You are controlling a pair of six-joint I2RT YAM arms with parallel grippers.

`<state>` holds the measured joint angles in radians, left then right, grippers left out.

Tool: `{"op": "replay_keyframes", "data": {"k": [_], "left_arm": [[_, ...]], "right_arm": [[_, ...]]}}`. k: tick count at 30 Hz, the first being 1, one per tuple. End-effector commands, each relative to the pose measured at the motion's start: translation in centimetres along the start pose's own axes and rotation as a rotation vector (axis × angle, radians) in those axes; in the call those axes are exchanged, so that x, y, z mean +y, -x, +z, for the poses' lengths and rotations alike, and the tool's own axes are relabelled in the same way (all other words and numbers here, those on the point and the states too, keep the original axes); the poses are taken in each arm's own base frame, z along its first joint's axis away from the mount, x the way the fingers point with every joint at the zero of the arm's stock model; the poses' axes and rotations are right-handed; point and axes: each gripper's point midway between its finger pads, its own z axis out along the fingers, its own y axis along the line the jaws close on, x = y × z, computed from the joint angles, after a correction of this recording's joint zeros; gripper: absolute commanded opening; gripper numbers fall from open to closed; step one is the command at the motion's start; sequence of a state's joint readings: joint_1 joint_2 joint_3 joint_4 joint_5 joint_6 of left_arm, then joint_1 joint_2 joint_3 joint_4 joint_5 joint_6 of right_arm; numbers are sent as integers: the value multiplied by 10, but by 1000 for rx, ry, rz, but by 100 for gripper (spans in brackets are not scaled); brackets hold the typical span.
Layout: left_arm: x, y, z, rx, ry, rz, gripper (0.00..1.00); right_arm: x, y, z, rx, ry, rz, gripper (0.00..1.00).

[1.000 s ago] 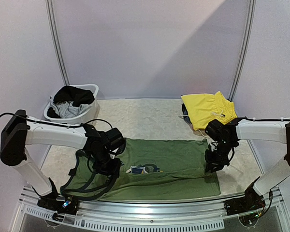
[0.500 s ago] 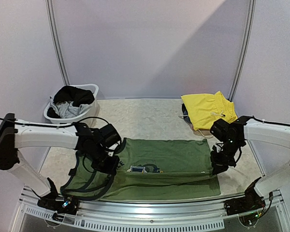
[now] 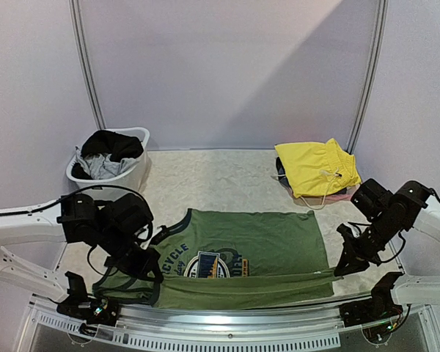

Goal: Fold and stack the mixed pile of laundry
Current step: Adjust the 1/3-folded tank top at the center of the board.

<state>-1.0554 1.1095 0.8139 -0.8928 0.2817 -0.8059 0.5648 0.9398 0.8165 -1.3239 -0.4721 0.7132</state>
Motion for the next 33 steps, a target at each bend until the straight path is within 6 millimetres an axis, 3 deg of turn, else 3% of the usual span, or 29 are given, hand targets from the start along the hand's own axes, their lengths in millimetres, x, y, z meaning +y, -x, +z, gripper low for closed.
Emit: {"op": "replay_keyframes", "data": {"k": [1,6,11,16,21,27,33], "left_arm": [[0,-33,2,87,-10,-14,3],[-3,-48,3,118,-47,-25,3],[-14,-45,6,107,-95,-39,4],[-8,-40,20,135,-15,-53,3],[4,-22,27,137,112,-86,3],[1,1,28,122,129,-93,3],[7,10,28,157,179,-72,3]], "right_arm": [[-29,-79,-13,270,-72,157,0],[-17,-97,-23,268,39,193,0],[-25,-98,-19,246,10,241,0],[-41,-81,-16,152,-104,320,0],[-63,-56,-15,35,-269,377,0],[-56,-28,0,-19,-273,374,0],[-55,-16,15,0,-304,354,0]]}}
